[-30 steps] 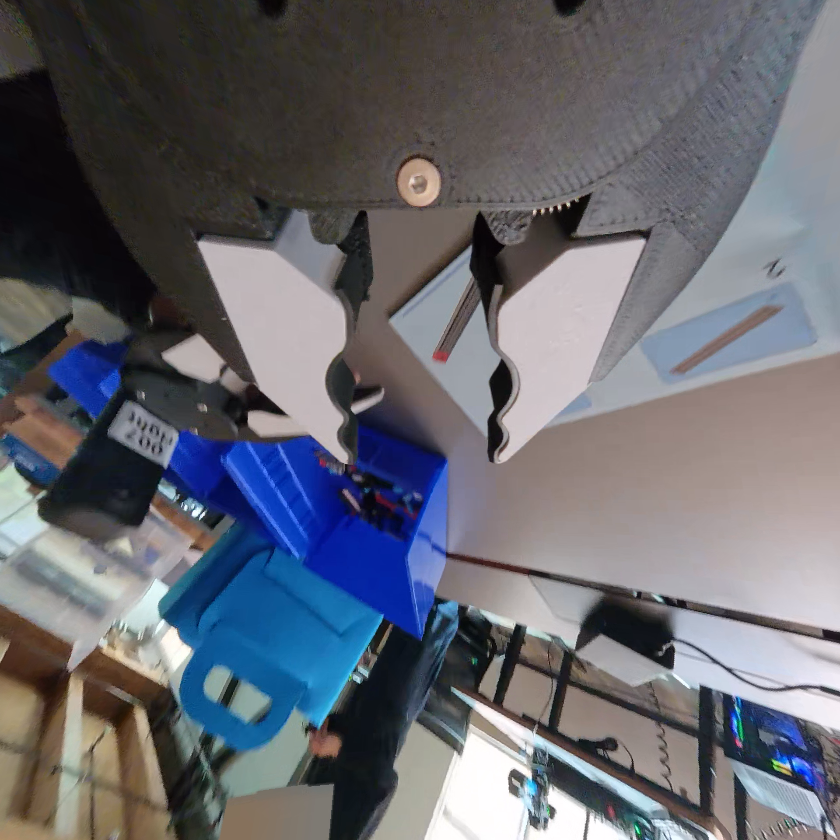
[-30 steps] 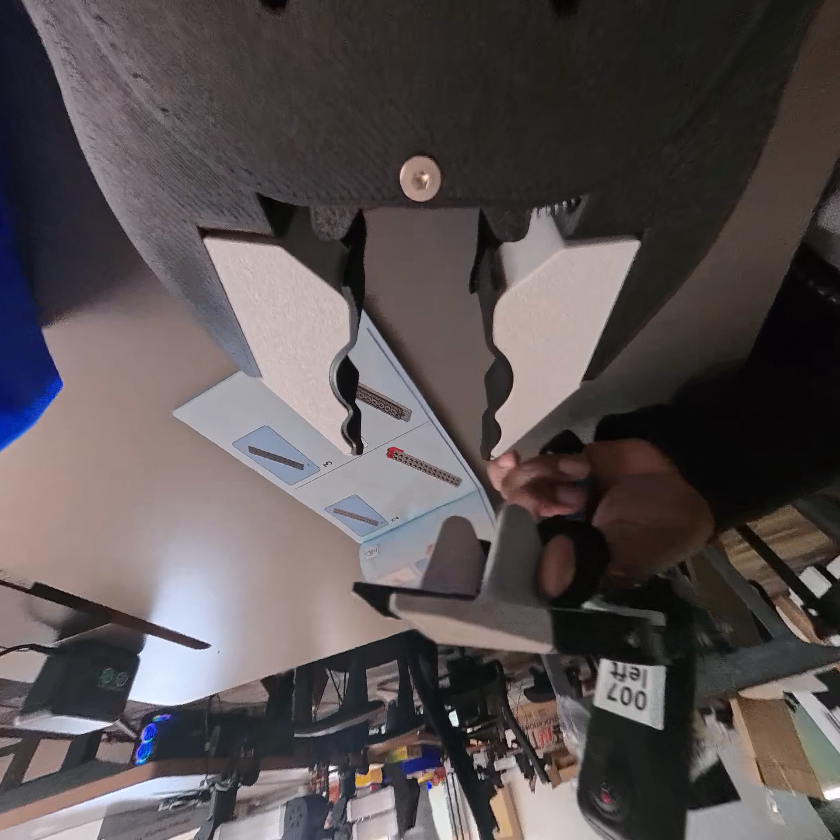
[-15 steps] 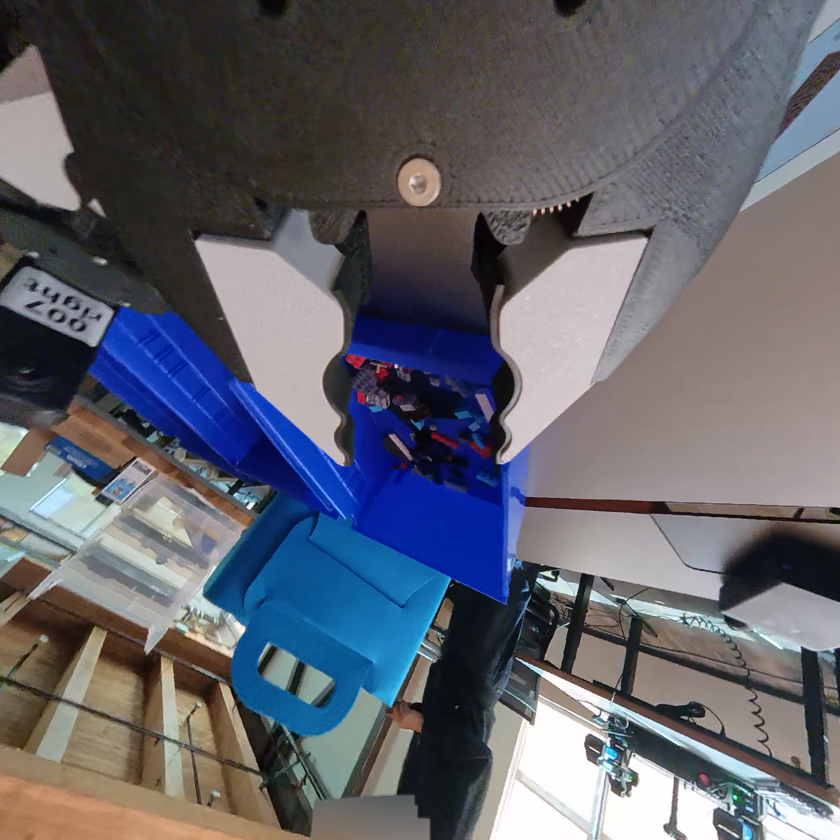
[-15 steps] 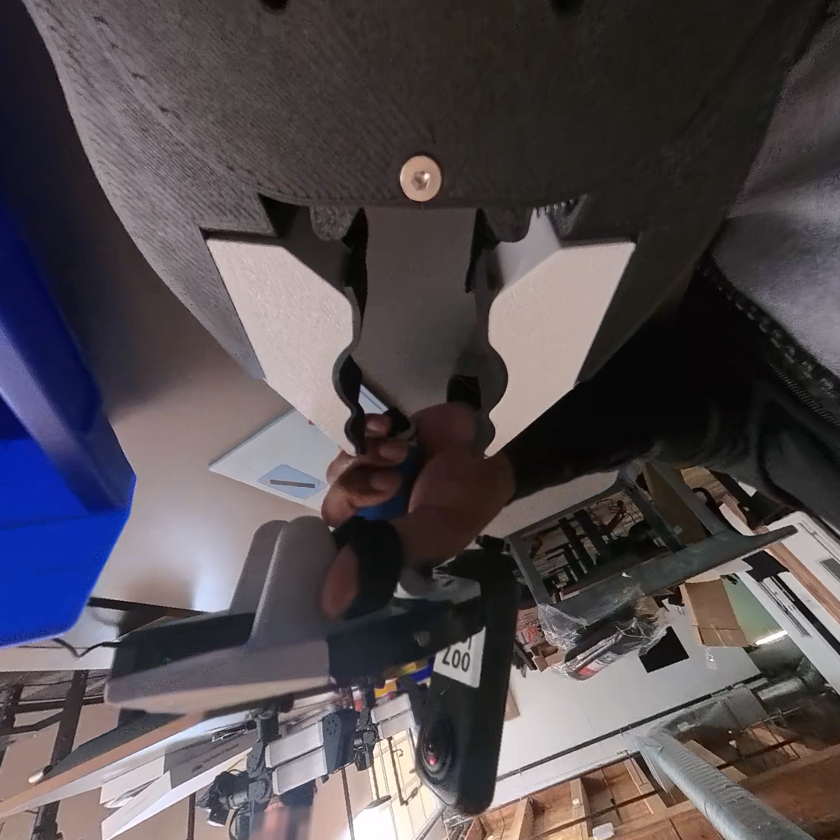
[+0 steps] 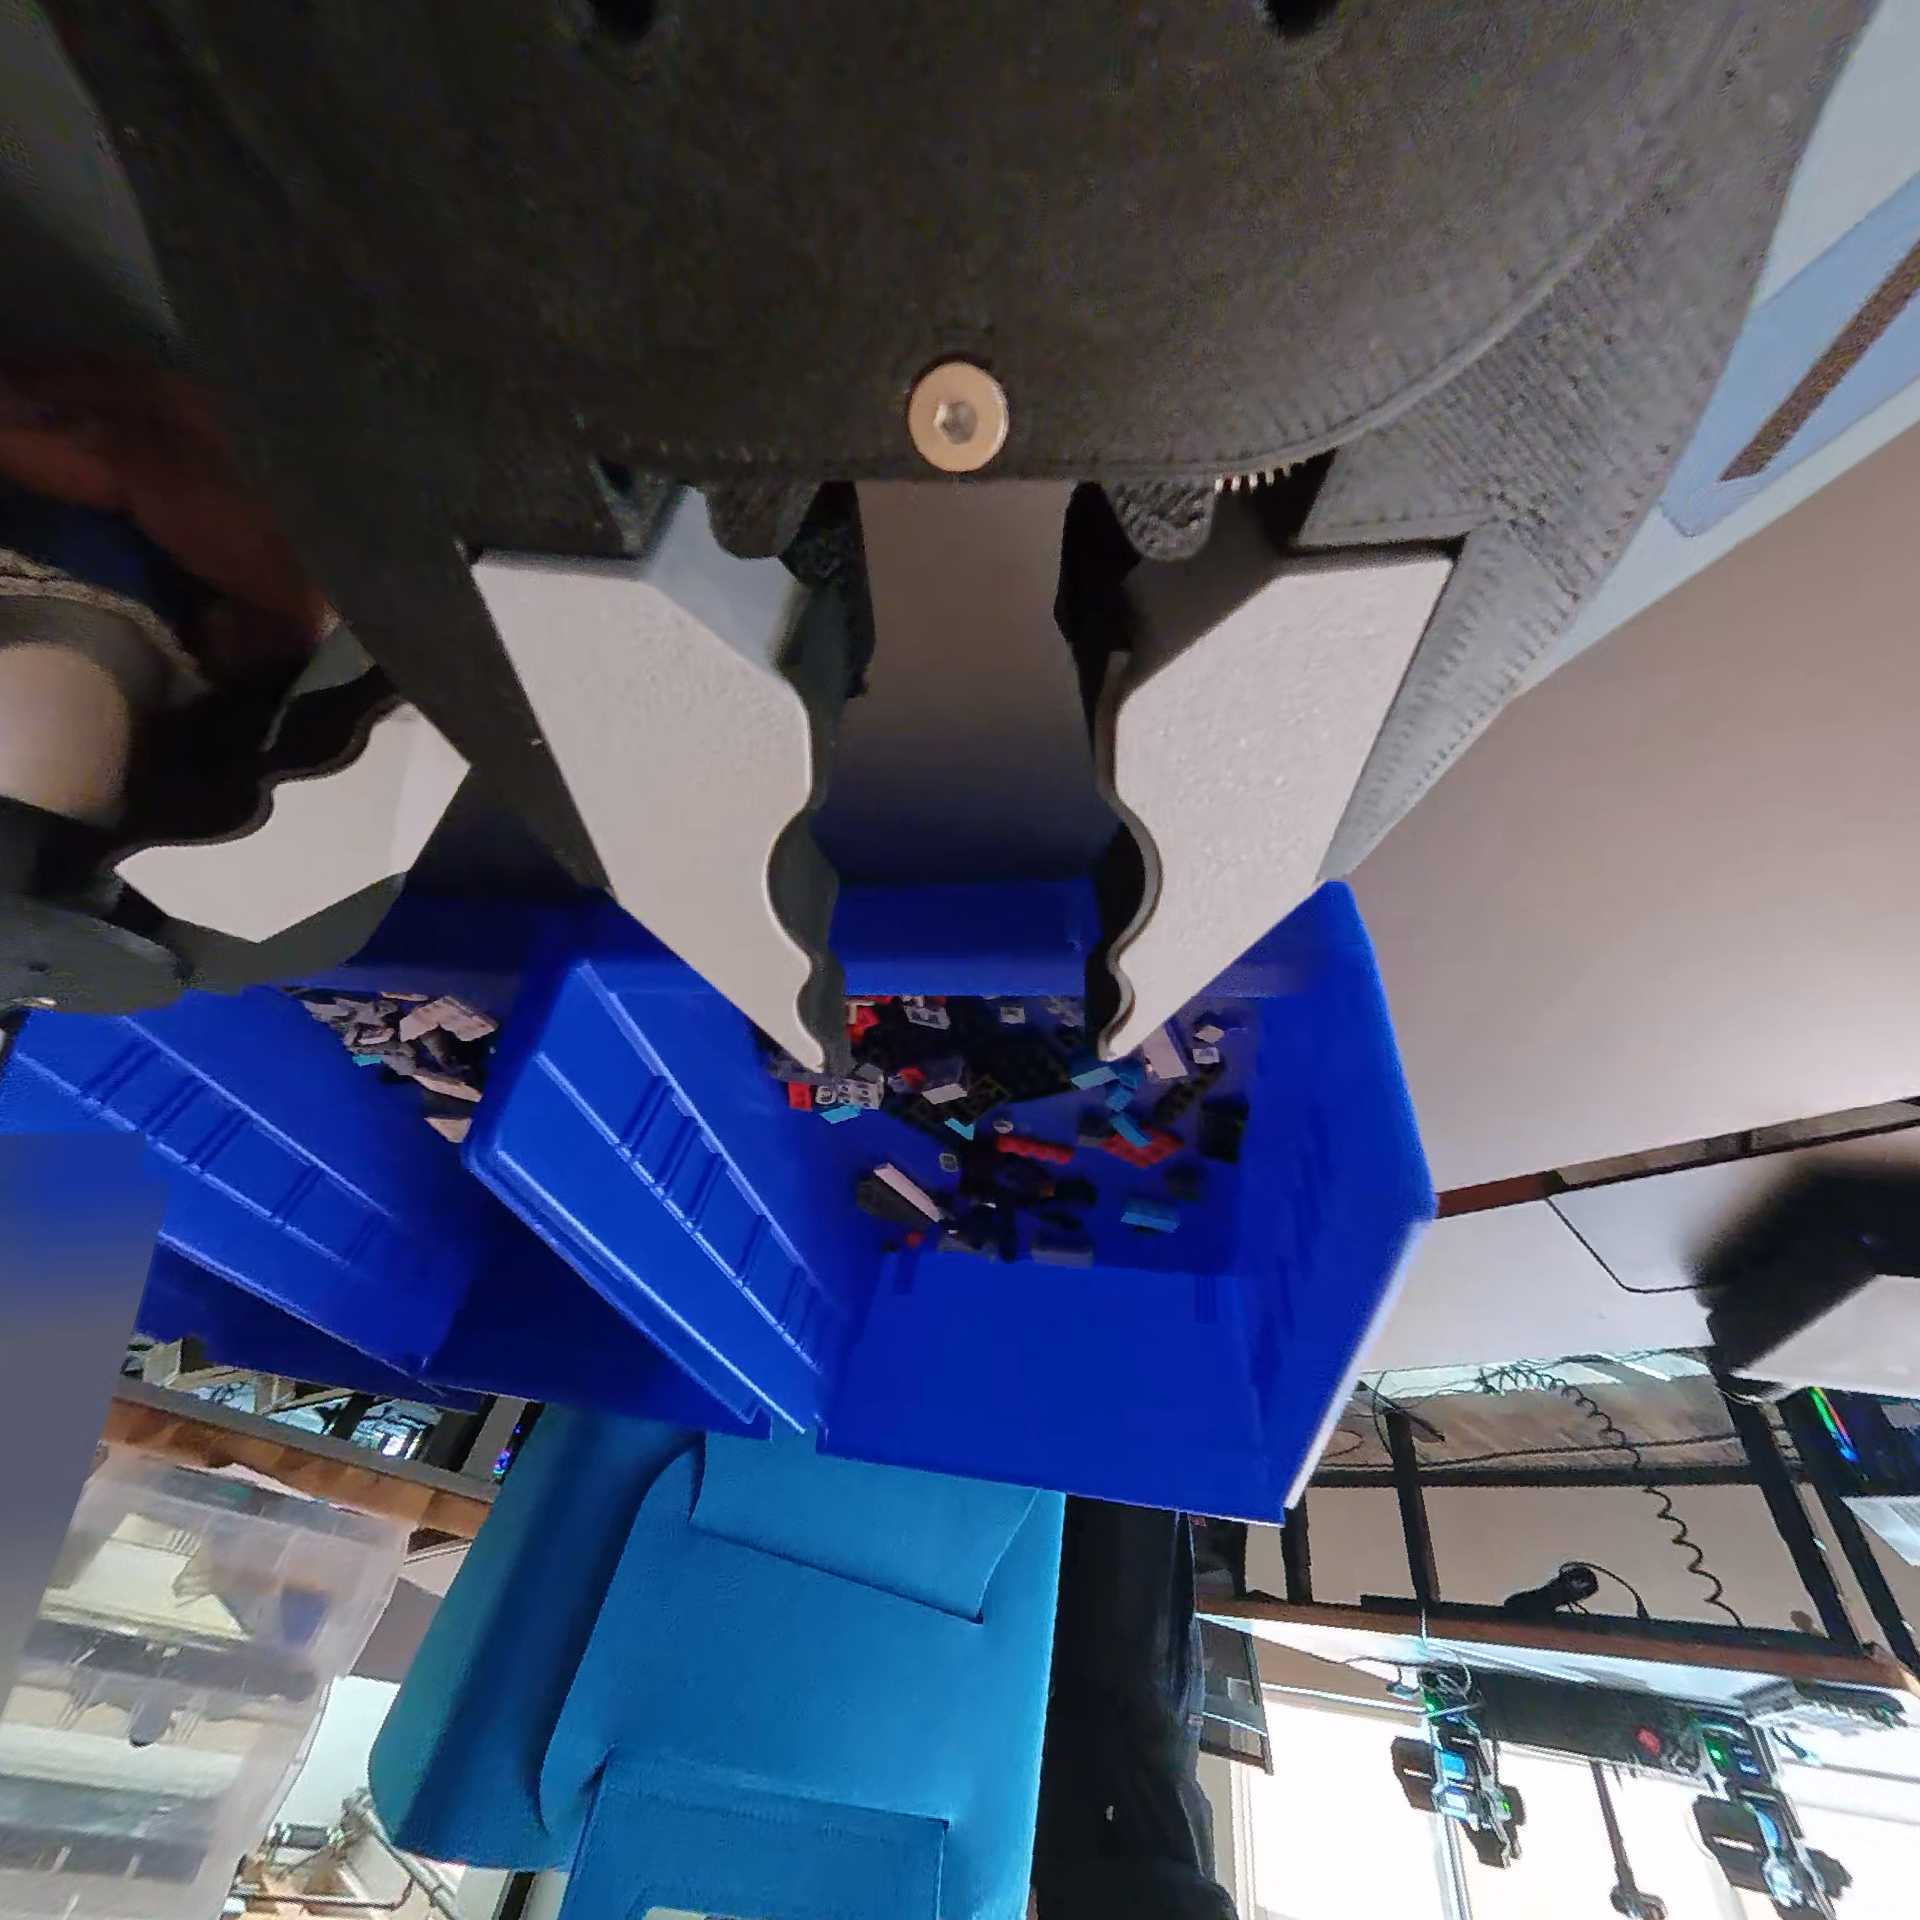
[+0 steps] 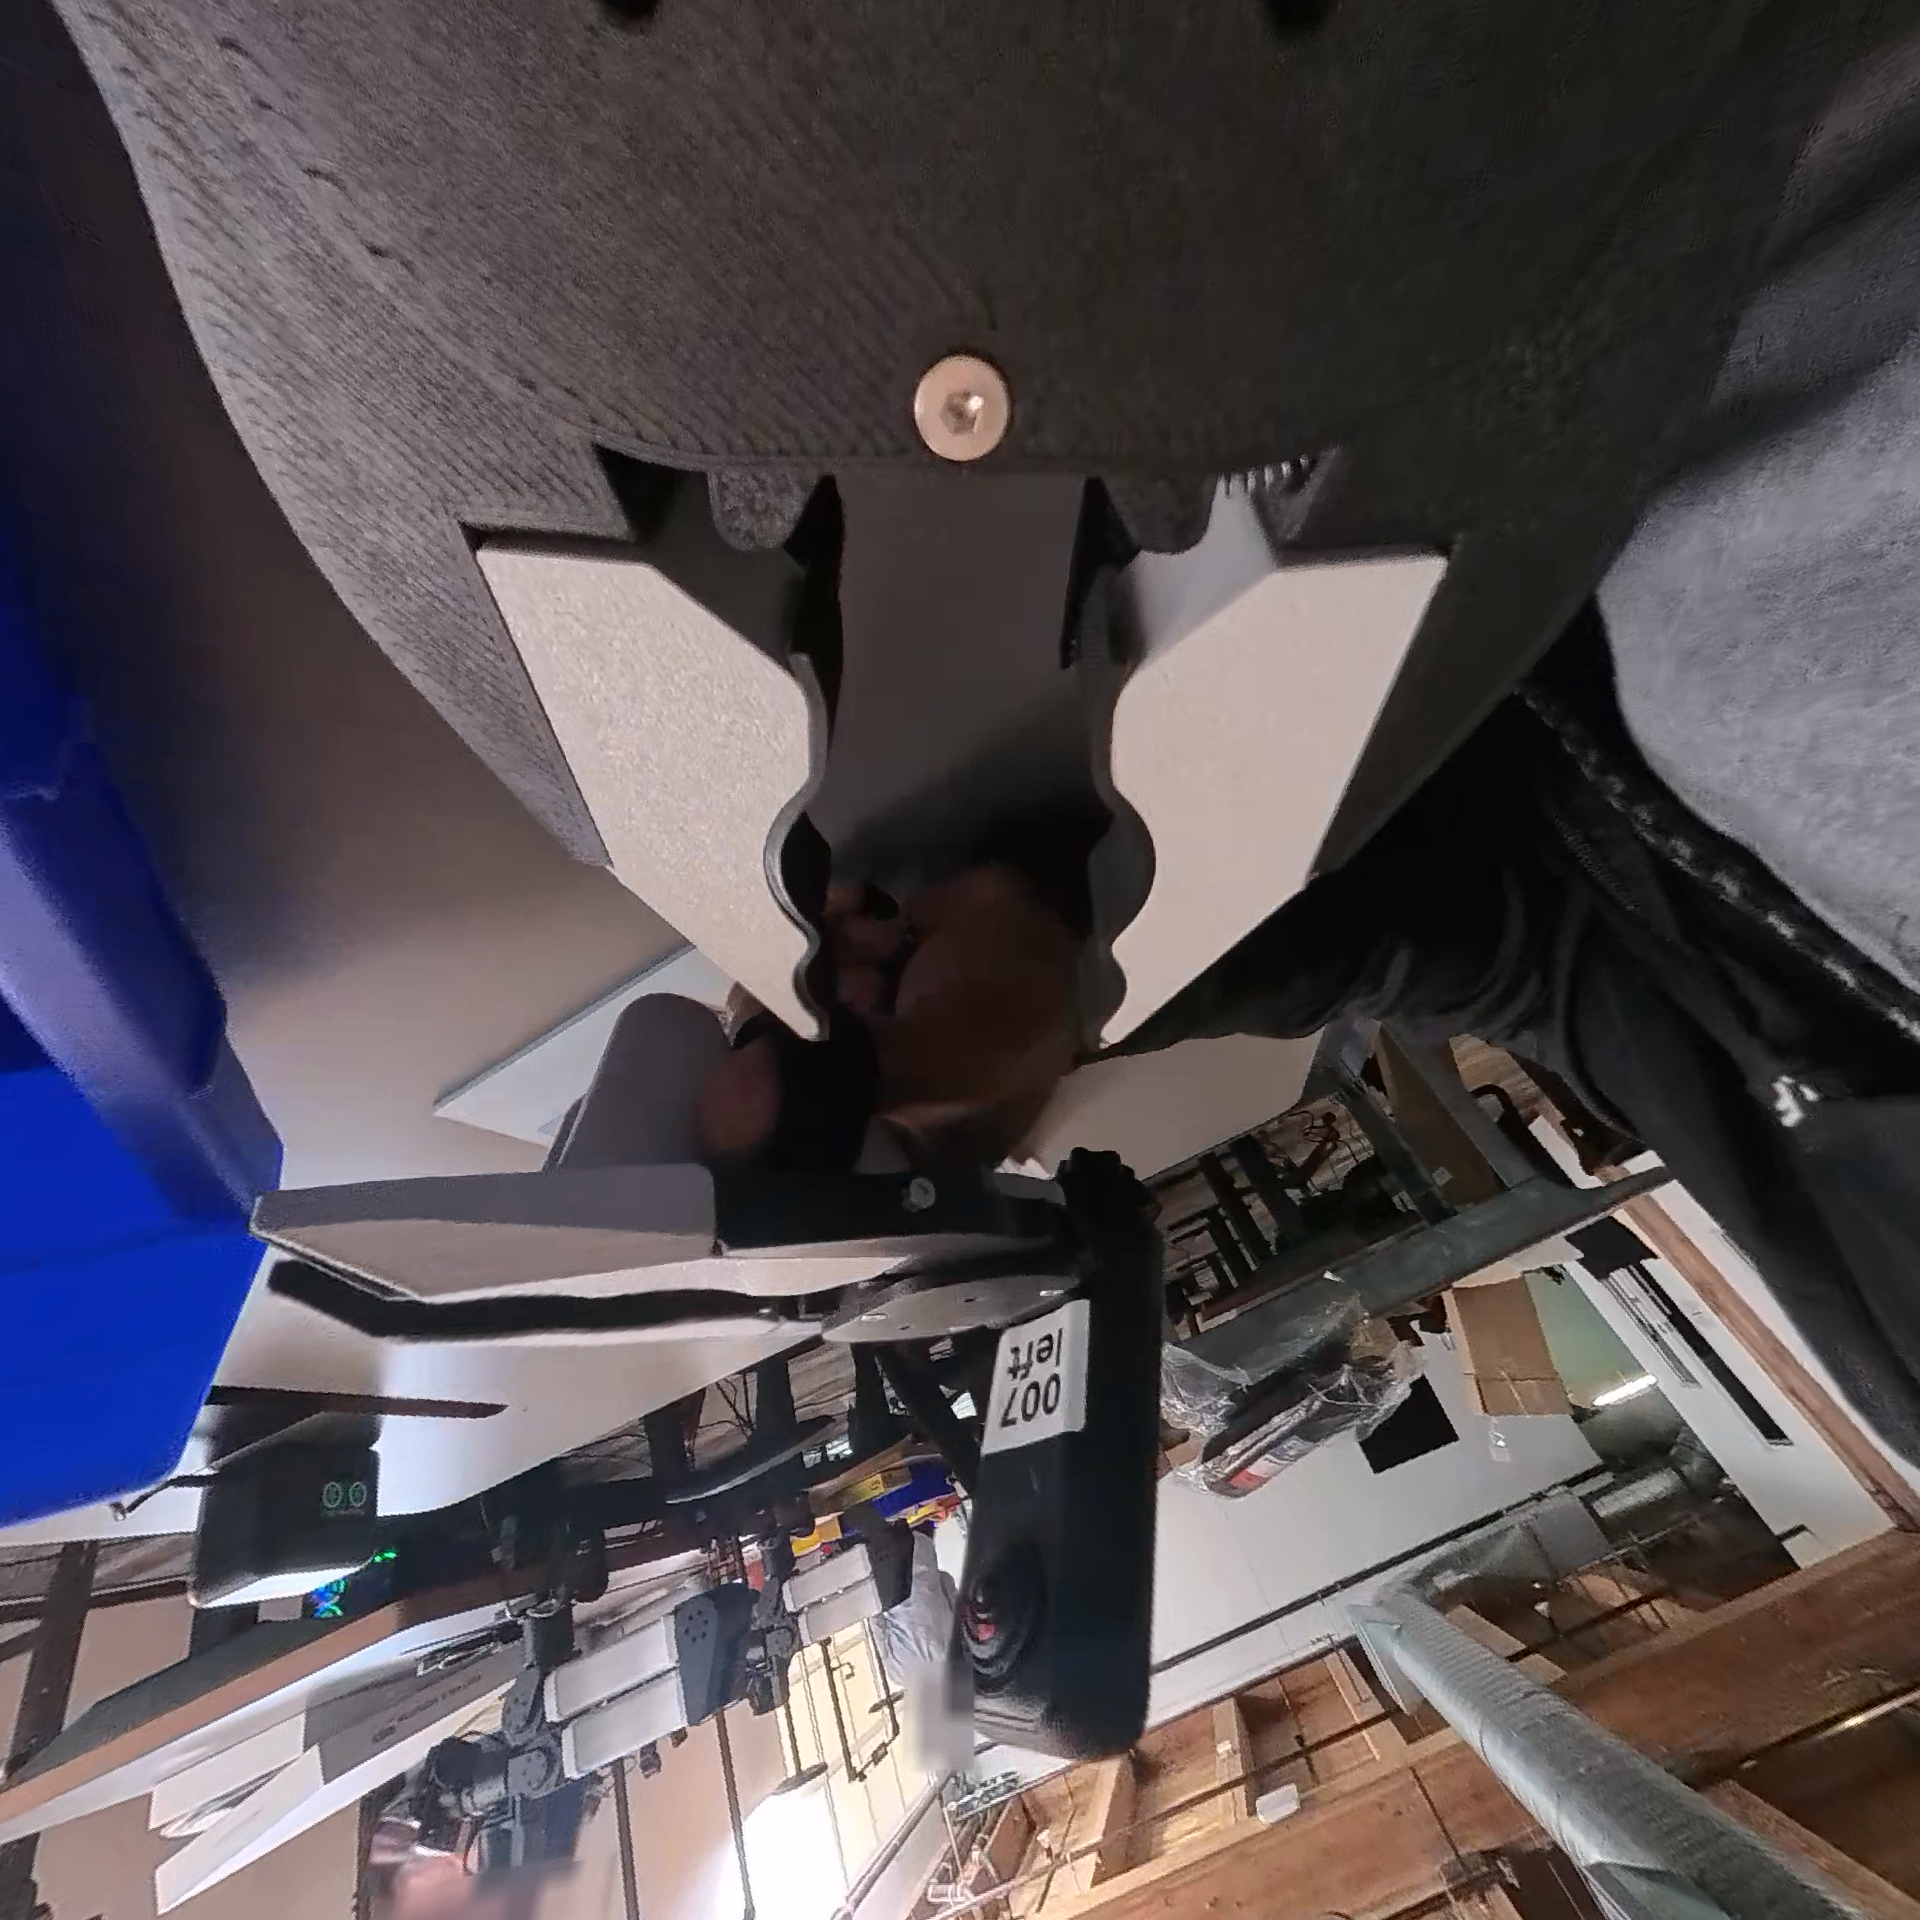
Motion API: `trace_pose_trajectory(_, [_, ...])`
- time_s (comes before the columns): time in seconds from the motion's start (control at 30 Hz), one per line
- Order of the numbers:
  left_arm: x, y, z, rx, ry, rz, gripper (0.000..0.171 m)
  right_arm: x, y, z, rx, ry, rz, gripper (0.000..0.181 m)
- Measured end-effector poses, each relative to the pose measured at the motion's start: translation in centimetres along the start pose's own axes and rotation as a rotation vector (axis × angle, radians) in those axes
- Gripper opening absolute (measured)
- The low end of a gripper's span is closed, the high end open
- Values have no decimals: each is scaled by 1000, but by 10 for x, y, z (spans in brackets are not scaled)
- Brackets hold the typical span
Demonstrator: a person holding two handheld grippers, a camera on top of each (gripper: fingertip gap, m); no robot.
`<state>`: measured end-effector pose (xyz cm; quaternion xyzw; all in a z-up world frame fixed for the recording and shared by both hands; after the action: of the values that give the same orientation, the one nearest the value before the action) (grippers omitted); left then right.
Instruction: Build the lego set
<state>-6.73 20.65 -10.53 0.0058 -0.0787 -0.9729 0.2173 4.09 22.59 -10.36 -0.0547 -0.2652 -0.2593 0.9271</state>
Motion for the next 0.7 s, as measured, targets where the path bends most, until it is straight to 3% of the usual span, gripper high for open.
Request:
trace_pose_trajectory(0.23, [-25, -8, -4, 24, 5, -10, 48, 9, 15, -4, -11, 1, 34, 47])
trace_pose_trajectory(0.47, [-22, -12, -4, 29, 10, 5, 48, 10, 26, -4, -20, -11, 30, 47])
trace_pose_trajectory(0.6, [-20, -12, -4, 25, 26, 4, 48, 3, 34, 0, 11, 27, -125, 48])
trace_pose_trajectory(0.7, [-21, -11, -3, 17, 15, 5, 47, 3, 59, 27, -45, 25, -243, 48])
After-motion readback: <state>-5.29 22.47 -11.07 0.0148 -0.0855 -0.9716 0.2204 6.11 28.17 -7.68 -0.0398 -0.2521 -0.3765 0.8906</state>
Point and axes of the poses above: each gripper's, where its closed fingertips meet, y back along the fingers, z out of its top, x = y × z across the jaws, the point moved 5 cm from there along y, back along the fingers, and after that the axes turned 11 degrees about -y, right-handed, at the moved point
